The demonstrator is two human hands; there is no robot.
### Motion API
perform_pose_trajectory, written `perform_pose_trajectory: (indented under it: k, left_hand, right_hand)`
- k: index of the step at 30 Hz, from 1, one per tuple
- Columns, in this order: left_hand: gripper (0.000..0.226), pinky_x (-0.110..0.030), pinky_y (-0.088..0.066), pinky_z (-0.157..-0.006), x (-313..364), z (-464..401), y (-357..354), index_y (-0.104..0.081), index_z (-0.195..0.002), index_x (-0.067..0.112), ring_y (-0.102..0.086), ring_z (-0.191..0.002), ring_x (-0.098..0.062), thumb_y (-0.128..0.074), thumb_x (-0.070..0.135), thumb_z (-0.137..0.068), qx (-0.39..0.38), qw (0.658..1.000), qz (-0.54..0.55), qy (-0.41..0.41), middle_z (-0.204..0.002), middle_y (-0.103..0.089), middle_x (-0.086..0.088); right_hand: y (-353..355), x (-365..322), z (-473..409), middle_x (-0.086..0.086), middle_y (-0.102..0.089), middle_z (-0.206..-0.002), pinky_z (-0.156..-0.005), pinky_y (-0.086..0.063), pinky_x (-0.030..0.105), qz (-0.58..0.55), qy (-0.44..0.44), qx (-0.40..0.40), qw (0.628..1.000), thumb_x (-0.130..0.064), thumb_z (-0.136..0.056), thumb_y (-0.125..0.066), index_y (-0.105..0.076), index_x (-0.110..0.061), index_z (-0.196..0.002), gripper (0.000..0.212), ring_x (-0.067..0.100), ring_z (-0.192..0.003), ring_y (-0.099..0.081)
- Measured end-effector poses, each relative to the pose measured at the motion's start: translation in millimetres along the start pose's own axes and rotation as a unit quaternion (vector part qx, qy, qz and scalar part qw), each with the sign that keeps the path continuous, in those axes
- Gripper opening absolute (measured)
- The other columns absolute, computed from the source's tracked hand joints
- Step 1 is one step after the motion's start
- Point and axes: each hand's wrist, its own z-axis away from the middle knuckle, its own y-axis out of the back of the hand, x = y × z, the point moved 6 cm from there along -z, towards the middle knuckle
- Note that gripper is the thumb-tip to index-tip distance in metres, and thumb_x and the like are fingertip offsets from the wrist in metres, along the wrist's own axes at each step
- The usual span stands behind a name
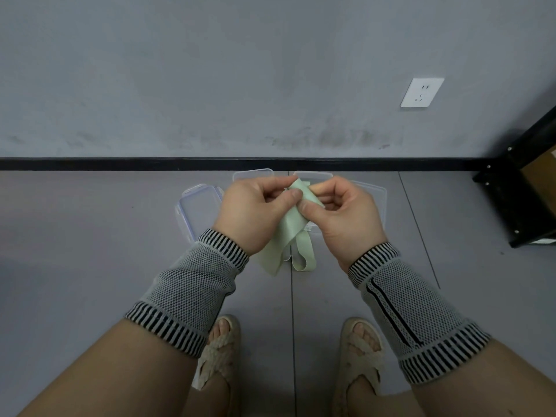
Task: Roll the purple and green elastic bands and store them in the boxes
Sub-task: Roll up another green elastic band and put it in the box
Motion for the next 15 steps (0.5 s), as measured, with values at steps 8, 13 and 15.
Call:
perform_pose_trajectory:
  k: [8,13,15]
  left_hand:
    - [0.016,-0.013,-0.049,-0.069,-4.1,-1.5,6.6,-0.067,-0.088,0.030,-0.059,-0.068,0.001,-0.066,0.014,-0.085,-0.010,1.000,0.008,-0.001,-0.077,-0.067,0.004]
    - [0.020,-0.006,-0.041,-0.063,-2.0,1.2,-0.2,-0.065,-0.092,0.034,-0.054,-0.064,0.007,-0.064,0.015,-0.086,-0.041,0.998,-0.036,-0.025,-0.074,-0.062,0.013]
    - [0.022,-0.003,-0.039,-0.063,-3.4,1.5,-0.4,-0.063,-0.101,0.034,-0.054,-0.066,0.004,-0.058,0.017,-0.090,-0.052,0.996,-0.073,-0.020,-0.076,-0.062,0.013]
  right_hand:
    - [-0.4,1.0,-3.2,0.012,-0.071,-0.080,-0.075,-0.056,0.039,-0.023,-0.041,-0.069,0.997,-0.009,-0.081,-0.071,-0.065,-0.017,-0.078,0.010,0.021,-0.075,-0.067]
    - [-0.4,1.3,-4.8,0.013,-0.073,-0.092,-0.088,-0.053,0.049,0.037,-0.046,-0.127,0.990,-0.006,-0.086,-0.064,-0.066,-0.019,-0.101,0.020,0.033,-0.091,-0.068]
    - [1.7,-0.5,-4.8,0.014,-0.072,-0.093,-0.089,-0.054,0.046,0.044,-0.039,-0.128,0.990,-0.004,-0.087,-0.062,-0.068,-0.020,-0.095,0.019,0.030,-0.091,-0.068]
